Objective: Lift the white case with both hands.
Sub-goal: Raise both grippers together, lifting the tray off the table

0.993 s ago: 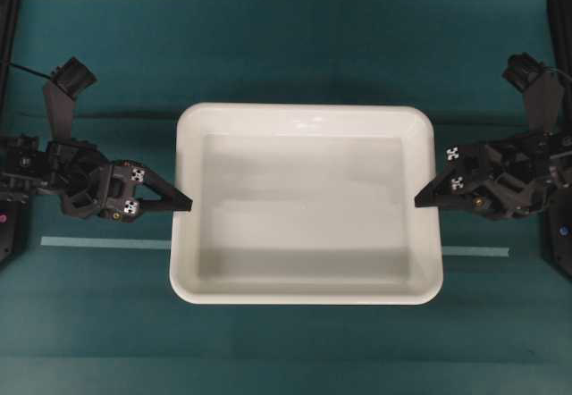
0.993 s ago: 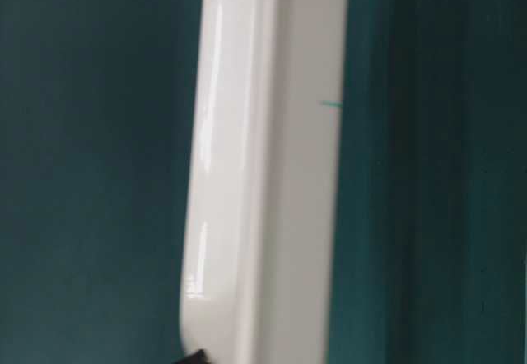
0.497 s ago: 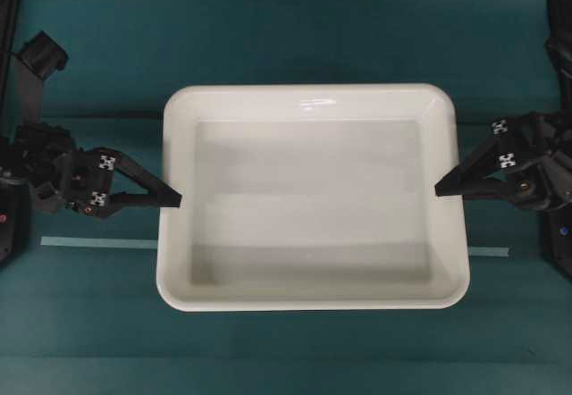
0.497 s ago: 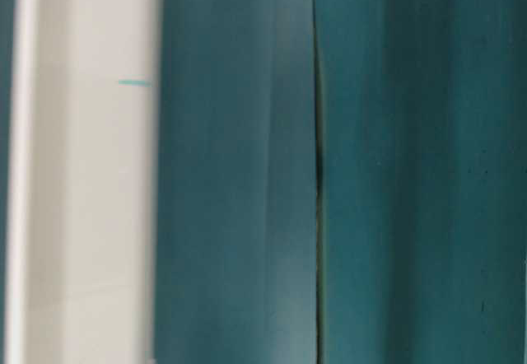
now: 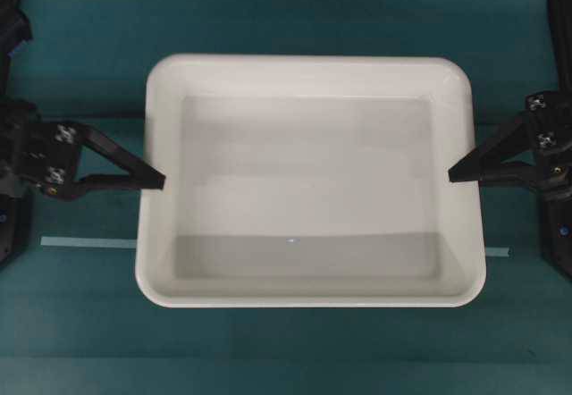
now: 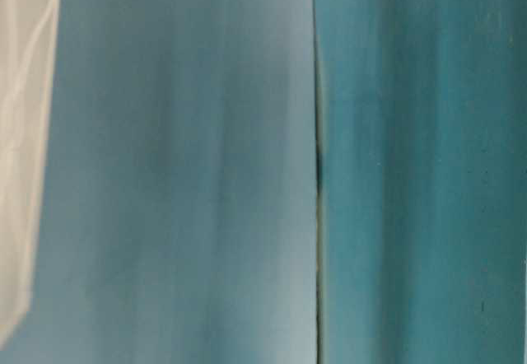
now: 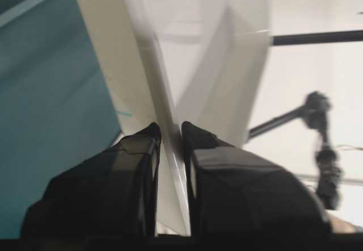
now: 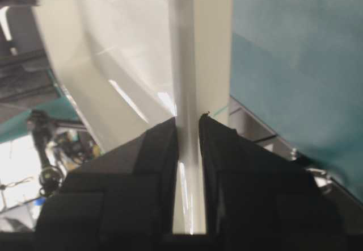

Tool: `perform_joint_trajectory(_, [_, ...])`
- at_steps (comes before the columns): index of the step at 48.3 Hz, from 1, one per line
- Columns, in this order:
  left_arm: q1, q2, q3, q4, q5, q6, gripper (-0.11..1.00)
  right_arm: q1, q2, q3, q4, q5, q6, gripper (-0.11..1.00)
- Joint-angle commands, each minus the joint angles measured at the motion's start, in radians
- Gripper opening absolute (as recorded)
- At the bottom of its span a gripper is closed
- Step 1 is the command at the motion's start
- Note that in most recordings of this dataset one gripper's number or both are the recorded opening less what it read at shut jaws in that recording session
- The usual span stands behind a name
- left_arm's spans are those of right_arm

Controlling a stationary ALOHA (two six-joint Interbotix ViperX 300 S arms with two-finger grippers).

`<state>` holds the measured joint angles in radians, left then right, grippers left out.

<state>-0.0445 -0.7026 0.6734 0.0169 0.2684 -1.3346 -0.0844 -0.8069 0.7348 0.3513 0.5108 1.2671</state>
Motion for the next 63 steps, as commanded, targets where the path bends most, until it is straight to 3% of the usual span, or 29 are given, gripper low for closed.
perform_joint_trajectory(1, [0.012, 0.025, -0.077, 0.005, 0.006, 0.002, 0.09, -0.005, 0.02, -0.066, 0.003, -0.025, 0.02, 0.11])
perform_joint_trajectory(27, [0.015, 0.029, -0.172, 0.005, 0.032, -0.006, 0.09, -0.006, 0.009, -0.227, 0.002, 0.04, 0.026, 0.11])
perform_joint_trajectory(63, [0.025, 0.041, -0.206, 0.005, 0.032, -0.003, 0.09, -0.006, 0.028, -0.281, 0.002, 0.044, 0.021, 0.11])
